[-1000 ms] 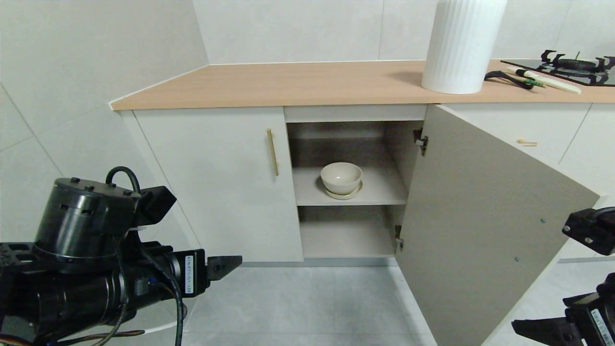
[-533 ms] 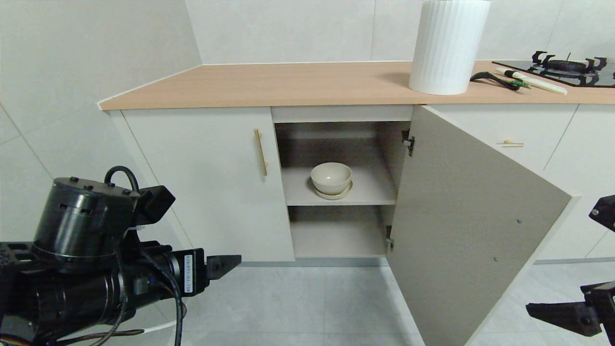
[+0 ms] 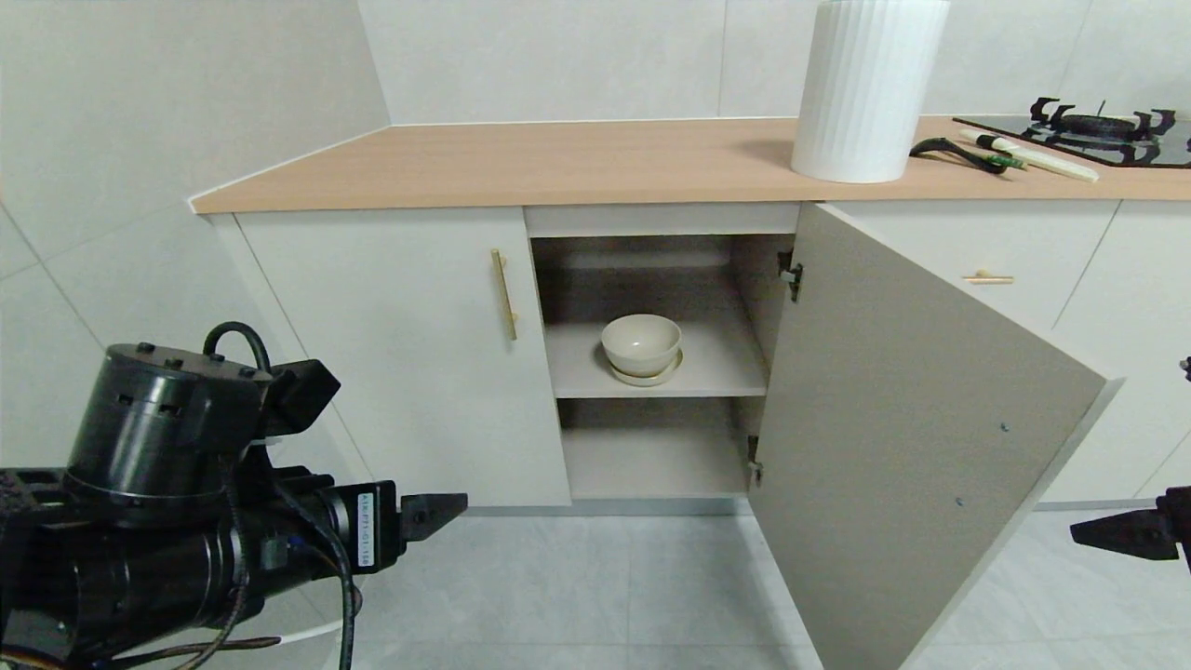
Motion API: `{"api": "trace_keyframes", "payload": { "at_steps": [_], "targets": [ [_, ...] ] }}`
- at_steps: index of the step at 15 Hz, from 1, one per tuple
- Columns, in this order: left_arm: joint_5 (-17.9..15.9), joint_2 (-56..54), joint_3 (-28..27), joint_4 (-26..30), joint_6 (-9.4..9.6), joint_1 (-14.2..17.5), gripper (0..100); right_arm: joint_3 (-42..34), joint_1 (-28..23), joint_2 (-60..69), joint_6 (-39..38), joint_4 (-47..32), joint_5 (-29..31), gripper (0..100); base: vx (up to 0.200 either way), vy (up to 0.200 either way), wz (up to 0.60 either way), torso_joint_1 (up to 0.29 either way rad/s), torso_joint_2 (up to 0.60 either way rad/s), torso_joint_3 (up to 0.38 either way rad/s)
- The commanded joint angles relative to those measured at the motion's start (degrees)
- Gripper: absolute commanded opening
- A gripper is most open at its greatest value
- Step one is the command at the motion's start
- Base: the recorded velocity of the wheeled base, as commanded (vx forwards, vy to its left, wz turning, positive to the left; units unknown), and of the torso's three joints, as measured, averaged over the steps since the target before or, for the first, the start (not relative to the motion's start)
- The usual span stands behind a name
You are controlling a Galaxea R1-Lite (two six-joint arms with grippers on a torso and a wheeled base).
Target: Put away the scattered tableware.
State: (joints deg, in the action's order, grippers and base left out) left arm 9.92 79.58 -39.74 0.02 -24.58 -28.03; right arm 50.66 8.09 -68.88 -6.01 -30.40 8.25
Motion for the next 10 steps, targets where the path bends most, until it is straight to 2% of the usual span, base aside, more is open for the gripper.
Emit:
{"api": "trace_keyframes", "payload": {
  "at_steps": [1,4,10],
  "targets": [
    [0.0,0.1,0.0,0.0,-0.03,0.0,100,0.0,-2.1,-2.1,-0.1,1.6,0.1,100,0.000,0.000,0.00,0.000,0.00,0.000],
    [0.0,0.0,-0.1,0.0,-0.03,0.0,100,0.0,-5.7,-4.4,-0.1,4.7,0.4,100,0.000,0.000,0.00,0.000,0.00,0.000],
    [0.0,0.0,-0.1,0.0,-0.03,0.0,100,-0.3,-9.5,-9.3,-2.0,15.4,1.5,100,0.000,0.000,0.00,0.000,0.00,0.000]
  ]
}}
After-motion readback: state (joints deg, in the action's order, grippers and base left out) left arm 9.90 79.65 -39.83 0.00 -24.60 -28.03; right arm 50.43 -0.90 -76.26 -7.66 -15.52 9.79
